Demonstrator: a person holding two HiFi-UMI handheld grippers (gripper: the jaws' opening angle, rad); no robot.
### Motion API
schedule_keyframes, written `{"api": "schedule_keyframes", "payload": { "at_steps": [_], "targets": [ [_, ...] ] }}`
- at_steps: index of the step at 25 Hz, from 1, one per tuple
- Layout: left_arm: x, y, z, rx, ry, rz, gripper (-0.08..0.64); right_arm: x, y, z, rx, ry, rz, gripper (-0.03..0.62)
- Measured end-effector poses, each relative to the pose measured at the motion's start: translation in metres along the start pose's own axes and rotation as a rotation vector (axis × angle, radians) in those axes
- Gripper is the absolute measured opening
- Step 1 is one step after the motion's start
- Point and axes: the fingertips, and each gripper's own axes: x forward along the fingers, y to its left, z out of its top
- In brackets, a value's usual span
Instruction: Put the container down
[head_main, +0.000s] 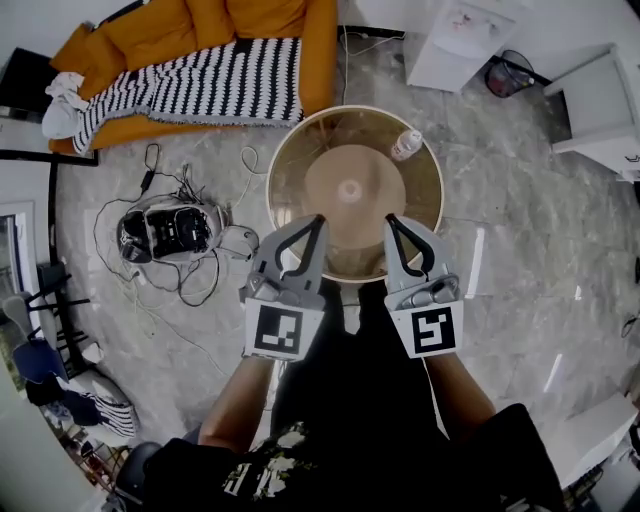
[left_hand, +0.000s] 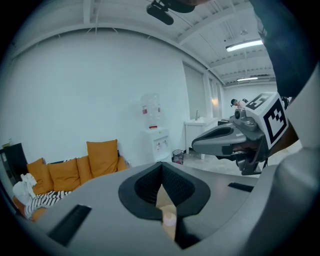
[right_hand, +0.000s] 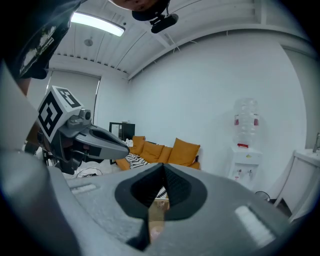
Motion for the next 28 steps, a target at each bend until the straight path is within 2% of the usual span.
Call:
{"api": "schedule_keyframes", "payload": {
  "at_steps": [7,11,14,18,24,28],
  "targets": [
    [-0.019,-0.015,0.034,-0.009,-0.055,-0.016,0.012,-0.018,0.003,0.027,-0.022,-0.025,0.012,-0.005],
    [-0.028,-0.019,0.050,0.015,-0.072,-0.018,0.012,-0.030,0.004,0.046,-0.022,-0.033,0.025,-0.005],
    [-0.036,-0.013,0.068,-0.037,-0.113,0.038,0.012,-0.039,0.003,0.061,-0.017,-0.055,0.035,-0.005],
    [-0.050,-0.001,0.090,-0.067,-0.144,0.092,0.012,-0.047,-0.002,0.086,-0.008,-0.096,0.033,-0.005],
    [-0.063,0.004,0.125,-0.063,-0.199,0.128,0.012,-0.052,-0.015,0.118,-0.037,-0.145,0.026,-0.005],
    [-0.071,0.007,0.136,-0.043,-0.218,0.139,0.012,-0.059,-0.015,0.137,-0.053,-0.184,0.026,-0.005]
  ]
}}
